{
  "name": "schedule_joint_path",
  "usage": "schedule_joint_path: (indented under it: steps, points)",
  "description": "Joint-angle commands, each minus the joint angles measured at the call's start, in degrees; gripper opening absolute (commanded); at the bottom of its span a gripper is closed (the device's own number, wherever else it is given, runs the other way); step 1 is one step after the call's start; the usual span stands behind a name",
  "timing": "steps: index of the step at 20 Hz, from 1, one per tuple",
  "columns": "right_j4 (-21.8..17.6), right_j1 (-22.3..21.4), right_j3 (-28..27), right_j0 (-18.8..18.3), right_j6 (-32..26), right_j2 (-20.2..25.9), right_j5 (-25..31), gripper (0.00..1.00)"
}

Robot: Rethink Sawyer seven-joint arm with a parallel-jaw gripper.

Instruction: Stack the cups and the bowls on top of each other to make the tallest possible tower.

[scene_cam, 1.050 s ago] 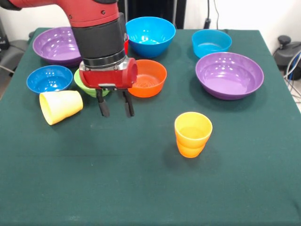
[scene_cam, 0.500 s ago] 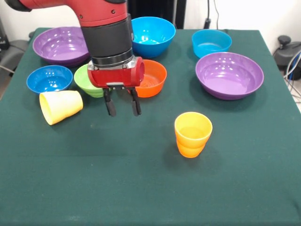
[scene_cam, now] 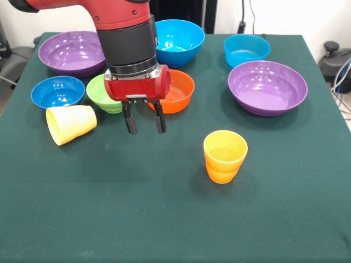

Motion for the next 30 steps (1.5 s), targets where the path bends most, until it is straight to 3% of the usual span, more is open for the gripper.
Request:
schedule_joint_path:
  steps: [1, 12, 16, 30]
  points:
    - [-5.81, -3.29, 3.39, 4.27, -4.35, -0.59, -1.38, 1.00]
    - [-5.32, -5.86, 4.32, 7.43, -0.52, -2.07, -1.41, 1.00]
    - [-4.15, -8.14, 6.10, 8.49, 0.93, -2.91, -0.04, 1.00]
    - [-4.16, -11.02, 13.97, 8.38, 3.51, -3.94, -3.71, 1.00]
